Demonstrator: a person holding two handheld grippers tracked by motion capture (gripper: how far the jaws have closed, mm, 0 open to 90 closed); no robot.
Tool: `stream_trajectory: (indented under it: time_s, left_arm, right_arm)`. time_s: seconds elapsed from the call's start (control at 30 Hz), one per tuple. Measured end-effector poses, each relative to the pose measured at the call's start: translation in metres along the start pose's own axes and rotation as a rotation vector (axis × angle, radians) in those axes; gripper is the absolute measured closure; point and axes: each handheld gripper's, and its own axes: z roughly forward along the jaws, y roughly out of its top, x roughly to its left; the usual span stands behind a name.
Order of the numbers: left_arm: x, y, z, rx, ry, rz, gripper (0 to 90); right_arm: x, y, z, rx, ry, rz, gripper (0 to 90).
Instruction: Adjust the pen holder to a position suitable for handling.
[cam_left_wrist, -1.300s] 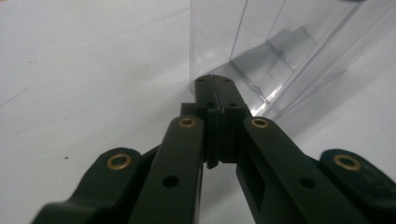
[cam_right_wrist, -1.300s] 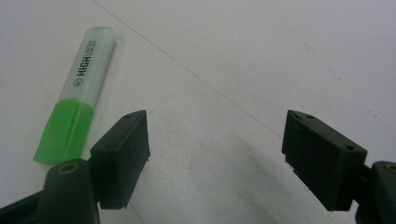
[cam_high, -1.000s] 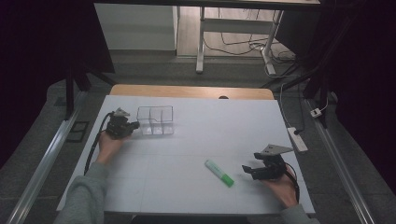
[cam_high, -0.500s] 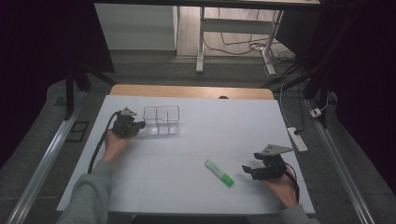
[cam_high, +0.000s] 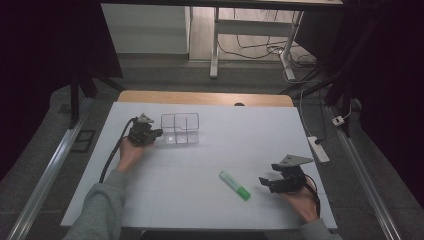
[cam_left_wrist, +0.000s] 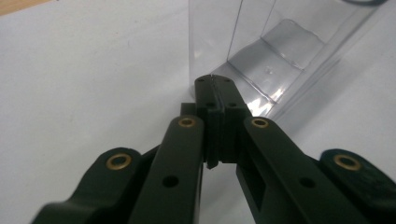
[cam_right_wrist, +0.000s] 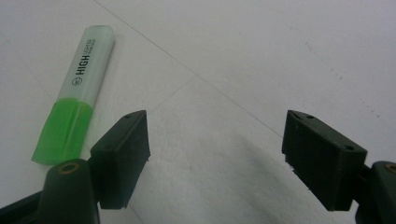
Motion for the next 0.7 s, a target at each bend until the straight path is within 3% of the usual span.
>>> stream_trajectory:
  time_s: [0.7]
  left_arm:
    - [-0.015,0.022,0.023,-0.007,-0.061,0.033,88.6]
  right_arm:
    - [0.003,-0.006,-0.006,-0.009,-0.009,0.022,23.2]
